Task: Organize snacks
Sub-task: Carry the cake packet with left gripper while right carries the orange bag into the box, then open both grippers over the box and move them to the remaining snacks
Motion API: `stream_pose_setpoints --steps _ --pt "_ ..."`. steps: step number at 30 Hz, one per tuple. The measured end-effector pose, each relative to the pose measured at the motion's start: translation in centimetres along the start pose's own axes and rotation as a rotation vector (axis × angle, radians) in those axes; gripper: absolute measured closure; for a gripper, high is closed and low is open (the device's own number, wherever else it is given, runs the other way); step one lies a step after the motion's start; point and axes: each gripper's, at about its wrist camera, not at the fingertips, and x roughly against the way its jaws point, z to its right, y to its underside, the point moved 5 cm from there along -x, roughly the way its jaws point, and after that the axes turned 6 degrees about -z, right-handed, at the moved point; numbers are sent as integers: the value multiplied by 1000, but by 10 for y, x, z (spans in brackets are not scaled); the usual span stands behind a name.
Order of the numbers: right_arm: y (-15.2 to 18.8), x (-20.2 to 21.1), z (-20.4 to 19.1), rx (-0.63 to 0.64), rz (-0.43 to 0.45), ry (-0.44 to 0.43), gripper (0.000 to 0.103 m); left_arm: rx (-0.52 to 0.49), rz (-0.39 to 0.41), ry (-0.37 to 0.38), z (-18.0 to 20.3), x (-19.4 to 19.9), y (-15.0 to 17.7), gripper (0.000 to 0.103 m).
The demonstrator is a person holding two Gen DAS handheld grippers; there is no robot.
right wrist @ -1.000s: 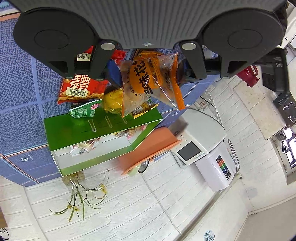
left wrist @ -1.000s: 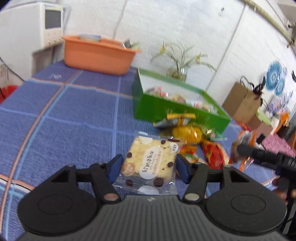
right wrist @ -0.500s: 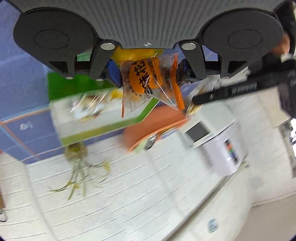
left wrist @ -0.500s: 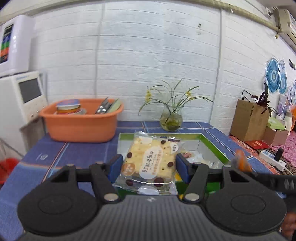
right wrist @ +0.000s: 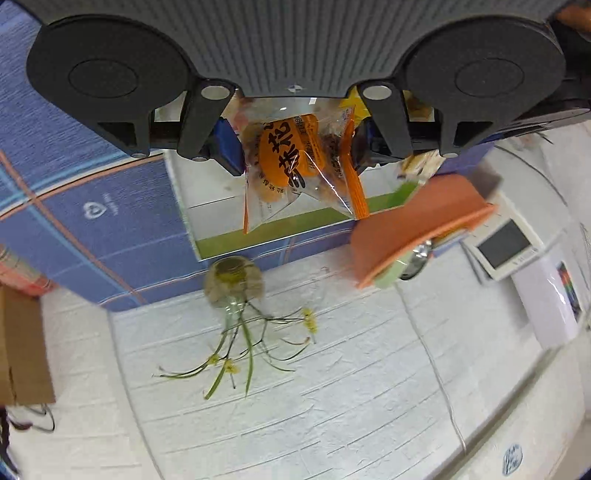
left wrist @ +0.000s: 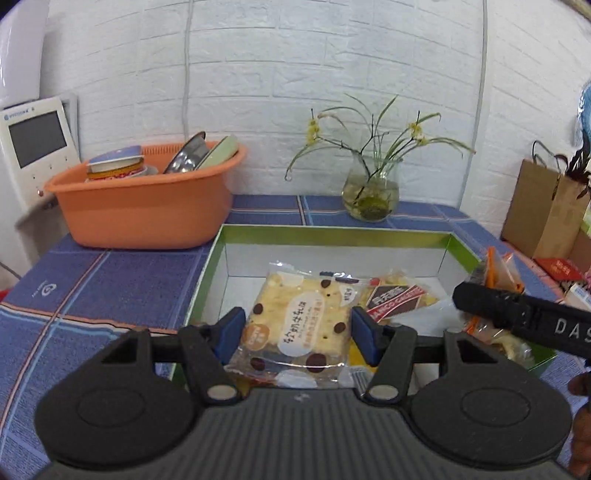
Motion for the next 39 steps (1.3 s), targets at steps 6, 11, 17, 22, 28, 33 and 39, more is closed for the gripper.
stream_pose_setpoints --steps 6,11,17,22,28,33,39 --pt "0 1 0 6 11 -3 0 -73 43 -33 8 8 -2 42" --pt "0 0 -2 -63 -10 -74 0 -83 96 -73 6 17 -6 31" --pt "-5 9 0 -121 7 -106 0 -54 128 -85 -4 32 -12 23" --pt "-14 24 -2 -84 70 -131 0 -56 161 -119 -13 48 -15 0" --pt "-28 50 -4 -50 140 -177 0 -69 180 -125 -16 77 -4 0" --pt "-35 71 -17 -10 122 -287 0 -15 115 -85 -30 91 39 0" --pt "-15 96 -33 27 26 -388 0 94 24 35 -44 86 58 0"
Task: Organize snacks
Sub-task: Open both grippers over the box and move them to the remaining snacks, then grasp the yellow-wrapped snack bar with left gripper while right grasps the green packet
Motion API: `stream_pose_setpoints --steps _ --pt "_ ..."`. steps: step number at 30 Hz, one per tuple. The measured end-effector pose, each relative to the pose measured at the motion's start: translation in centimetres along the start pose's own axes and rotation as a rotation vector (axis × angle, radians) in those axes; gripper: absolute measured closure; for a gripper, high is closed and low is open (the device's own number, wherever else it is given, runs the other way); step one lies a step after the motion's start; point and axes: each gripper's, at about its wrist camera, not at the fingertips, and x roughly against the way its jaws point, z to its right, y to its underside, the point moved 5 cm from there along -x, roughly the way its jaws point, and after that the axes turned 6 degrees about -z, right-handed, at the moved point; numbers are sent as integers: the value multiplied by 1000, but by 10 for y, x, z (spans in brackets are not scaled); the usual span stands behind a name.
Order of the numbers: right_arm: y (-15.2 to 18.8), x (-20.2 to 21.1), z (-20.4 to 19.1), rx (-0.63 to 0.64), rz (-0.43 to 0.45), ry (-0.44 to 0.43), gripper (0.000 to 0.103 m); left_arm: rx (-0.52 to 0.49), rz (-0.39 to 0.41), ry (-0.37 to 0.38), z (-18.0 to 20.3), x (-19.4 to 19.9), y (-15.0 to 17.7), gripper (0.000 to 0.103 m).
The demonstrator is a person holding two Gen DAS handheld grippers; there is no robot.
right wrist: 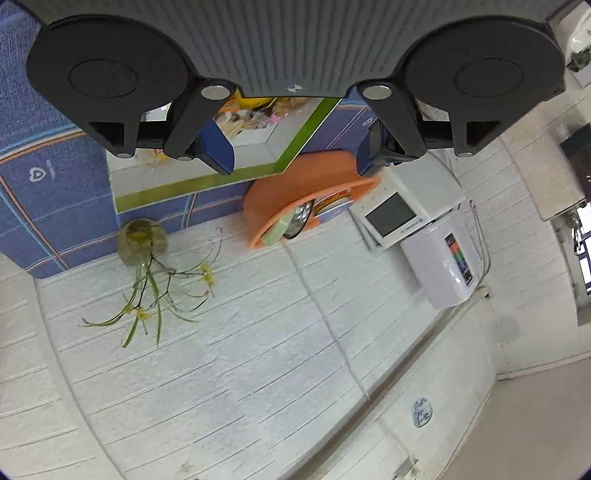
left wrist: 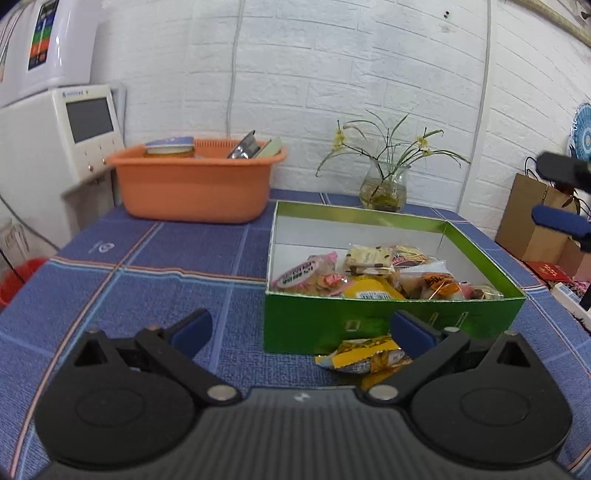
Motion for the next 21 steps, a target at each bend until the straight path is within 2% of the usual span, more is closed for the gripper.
stream_pose_setpoints --steps 2,3,6,9,11,15,17,19,20,21 --pt "19 5 2 8 -61 14 0 11 -15 46 3 -4 -1 0" --pt "29 7 6 15 -90 48 0 4 -25 60 7 -7 -1 0" --pt "57 8 20 77 -142 208 0 -42 -53 59 22 -19 -2 0" --pt "71 -7 38 108 -198 338 0 -91 -112 47 37 -42 -1 0" --pt "73 -19 49 63 -218 344 0 -111 -151 23 44 -57 1 0" --pt "77 -49 61 -27 -289 299 0 -113 -185 -18 43 -77 7 1" --pt "84 -62 61 -9 -327 305 0 -87 -214 7 36 -83 12 6" --pt "89 -66 57 30 -320 305 0 -49 -236 47 27 -85 16 14" --pt "92 -66 56 55 -331 316 5 -32 -244 70 22 -86 17 19" --pt "94 -66 56 78 -337 333 20 -36 -238 75 20 -84 18 22"
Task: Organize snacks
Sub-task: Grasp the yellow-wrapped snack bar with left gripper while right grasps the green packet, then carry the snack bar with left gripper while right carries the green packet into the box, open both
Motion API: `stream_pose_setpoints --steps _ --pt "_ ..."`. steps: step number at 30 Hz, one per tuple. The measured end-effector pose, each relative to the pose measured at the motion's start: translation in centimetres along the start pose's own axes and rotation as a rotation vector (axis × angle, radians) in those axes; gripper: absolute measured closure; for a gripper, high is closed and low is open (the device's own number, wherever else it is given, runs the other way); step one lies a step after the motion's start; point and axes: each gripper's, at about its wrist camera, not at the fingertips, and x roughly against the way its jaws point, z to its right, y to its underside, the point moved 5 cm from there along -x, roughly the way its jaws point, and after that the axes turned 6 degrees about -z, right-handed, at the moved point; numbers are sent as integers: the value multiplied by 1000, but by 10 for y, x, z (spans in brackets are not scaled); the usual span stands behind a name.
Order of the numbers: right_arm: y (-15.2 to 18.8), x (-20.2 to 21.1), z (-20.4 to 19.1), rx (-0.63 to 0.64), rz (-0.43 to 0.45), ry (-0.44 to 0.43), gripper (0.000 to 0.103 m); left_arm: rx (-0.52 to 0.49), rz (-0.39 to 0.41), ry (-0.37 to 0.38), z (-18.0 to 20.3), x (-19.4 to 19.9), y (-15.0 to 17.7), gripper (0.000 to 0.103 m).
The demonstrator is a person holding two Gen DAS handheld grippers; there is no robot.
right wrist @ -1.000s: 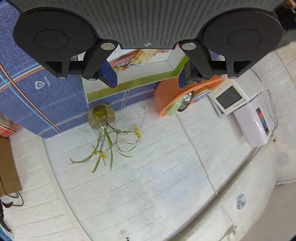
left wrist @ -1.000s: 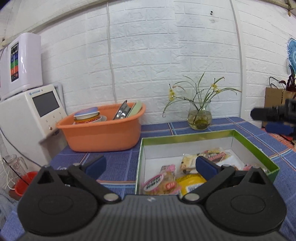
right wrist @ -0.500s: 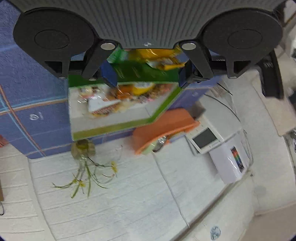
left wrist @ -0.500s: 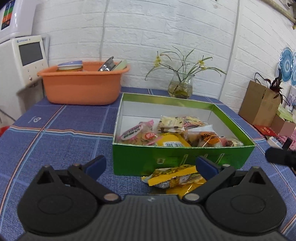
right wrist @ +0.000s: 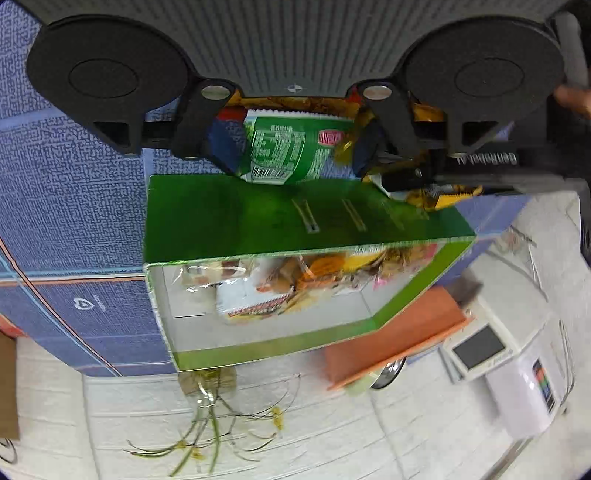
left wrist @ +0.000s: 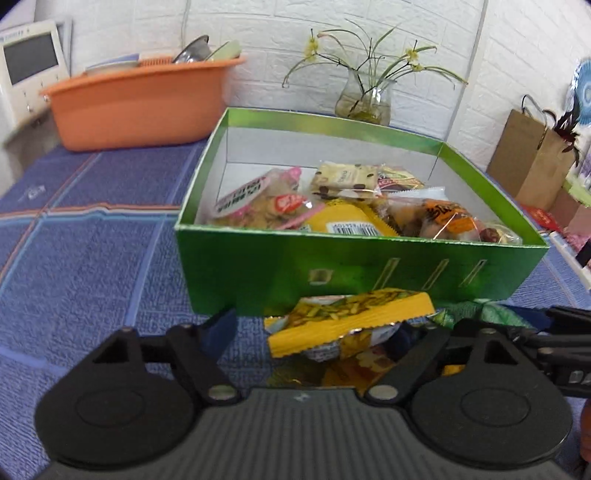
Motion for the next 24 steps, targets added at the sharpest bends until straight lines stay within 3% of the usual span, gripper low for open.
stream_pose_setpoints --steps 1,5,10,19,24 --pt "2 2 0 14 8 7 26 -11 2 -9 -1 2 2 26" --pt "11 16 2 21 19 5 28 -13 6 18 -8 18 14 38" --pt "26 39 2 14 58 -47 29 -5 38 -9 -23 48 42 41" --pt "30 81 -19 75 237 -97 29 0 138 -83 -36 103 82 42" --pt "37 96 -36 105 270 -151 29 73 164 -49 -45 127 95 43"
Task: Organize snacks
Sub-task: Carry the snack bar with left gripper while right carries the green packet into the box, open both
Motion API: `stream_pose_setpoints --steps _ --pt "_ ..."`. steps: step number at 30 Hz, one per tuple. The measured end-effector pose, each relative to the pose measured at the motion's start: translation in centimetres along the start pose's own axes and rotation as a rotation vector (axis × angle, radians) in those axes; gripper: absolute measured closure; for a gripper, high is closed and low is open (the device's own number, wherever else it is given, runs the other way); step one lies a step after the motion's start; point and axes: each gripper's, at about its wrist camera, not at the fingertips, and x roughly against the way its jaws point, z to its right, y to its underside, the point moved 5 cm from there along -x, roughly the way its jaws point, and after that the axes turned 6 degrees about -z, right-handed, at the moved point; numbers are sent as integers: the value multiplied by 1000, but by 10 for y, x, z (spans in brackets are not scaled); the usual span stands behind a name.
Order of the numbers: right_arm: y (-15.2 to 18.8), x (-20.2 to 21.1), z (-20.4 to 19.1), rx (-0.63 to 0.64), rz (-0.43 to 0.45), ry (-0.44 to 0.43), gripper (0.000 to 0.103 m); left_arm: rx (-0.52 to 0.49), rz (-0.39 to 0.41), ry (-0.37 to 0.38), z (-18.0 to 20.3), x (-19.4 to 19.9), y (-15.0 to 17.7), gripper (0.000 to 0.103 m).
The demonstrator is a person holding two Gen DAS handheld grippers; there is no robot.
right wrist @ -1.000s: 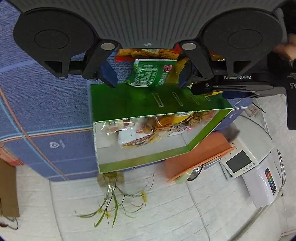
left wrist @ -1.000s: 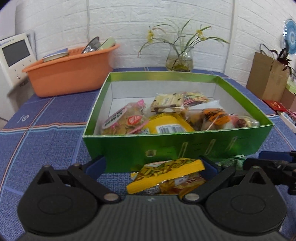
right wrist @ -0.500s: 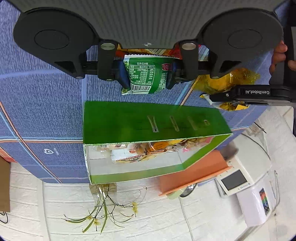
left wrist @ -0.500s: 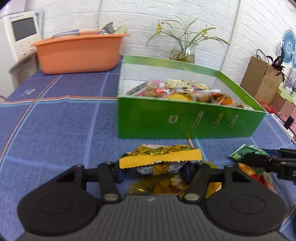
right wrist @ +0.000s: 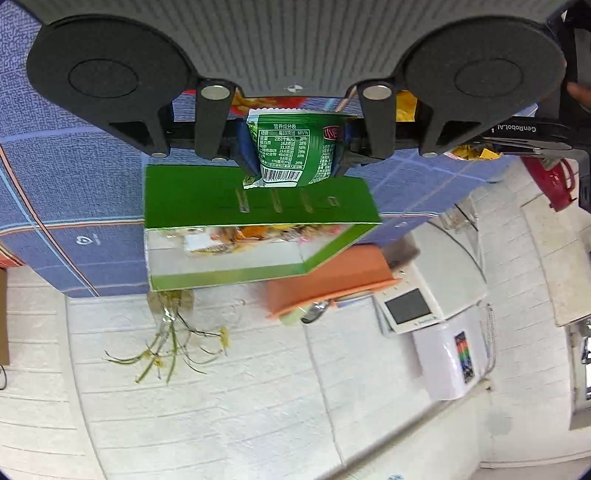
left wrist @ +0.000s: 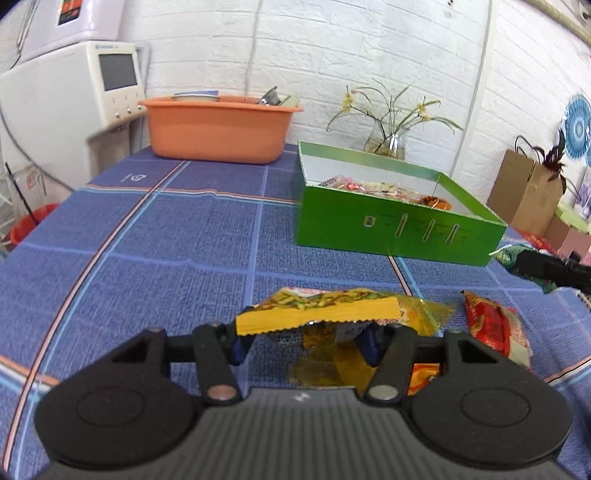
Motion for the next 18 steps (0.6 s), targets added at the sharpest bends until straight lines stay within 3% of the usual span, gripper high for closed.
stream_pose_setpoints --steps 7,12,15,18 --pt "8 3 -33 31 4 -86 29 -10 52 17 6 24 -6 43" --pt "0 -5 -35 2 11 -132 29 -57 114 19 22 18 -39 43" --pt "-16 -3 -18 -71 93 -125 29 -88 165 15 37 6 -74 43" --pt "-47 3 14 -221 231 -85 29 -110 155 81 59 -18 -112 44"
